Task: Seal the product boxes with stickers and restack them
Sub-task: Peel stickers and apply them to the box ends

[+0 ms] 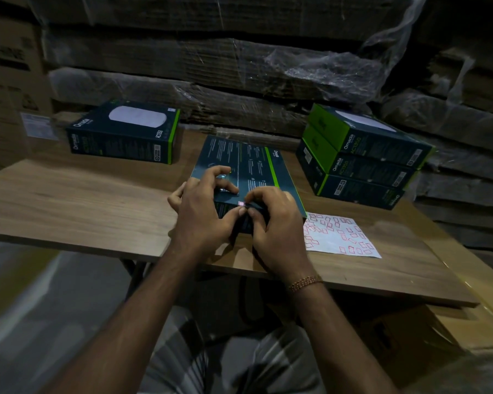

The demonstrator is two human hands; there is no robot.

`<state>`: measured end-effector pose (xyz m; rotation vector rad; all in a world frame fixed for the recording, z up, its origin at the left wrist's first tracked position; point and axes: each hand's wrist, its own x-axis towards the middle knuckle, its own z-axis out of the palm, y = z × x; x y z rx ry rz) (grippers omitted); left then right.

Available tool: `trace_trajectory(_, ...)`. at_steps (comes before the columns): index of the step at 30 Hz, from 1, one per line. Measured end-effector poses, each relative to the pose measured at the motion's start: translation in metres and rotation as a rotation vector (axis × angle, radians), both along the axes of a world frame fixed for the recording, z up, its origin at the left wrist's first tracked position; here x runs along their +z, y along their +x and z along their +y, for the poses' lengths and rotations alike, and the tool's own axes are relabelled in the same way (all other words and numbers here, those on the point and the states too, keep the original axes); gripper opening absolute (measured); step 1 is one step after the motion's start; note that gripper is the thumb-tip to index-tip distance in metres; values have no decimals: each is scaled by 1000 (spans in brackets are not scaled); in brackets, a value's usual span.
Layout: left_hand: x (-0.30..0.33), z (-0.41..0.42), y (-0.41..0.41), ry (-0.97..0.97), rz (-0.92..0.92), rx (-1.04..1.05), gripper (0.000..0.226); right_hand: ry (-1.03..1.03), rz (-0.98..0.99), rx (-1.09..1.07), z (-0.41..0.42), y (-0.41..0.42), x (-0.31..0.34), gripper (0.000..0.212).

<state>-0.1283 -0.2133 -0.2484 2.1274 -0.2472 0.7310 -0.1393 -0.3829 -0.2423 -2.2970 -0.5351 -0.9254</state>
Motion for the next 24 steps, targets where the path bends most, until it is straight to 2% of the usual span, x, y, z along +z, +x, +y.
trace_trajectory(11, -1, -1, -1, -13, -11, 3, 74, 19, -41, -29, 5, 2, -8, 20)
trace_trajectory(20, 1, -1, -1, -7, -11, 14, 74, 1, -37, -19, 2, 0, -7, 25)
trace_trajectory(24, 0, -1, 0, -8, -14, 5, 75, -48, -34, -16, 0, 0, -7, 22)
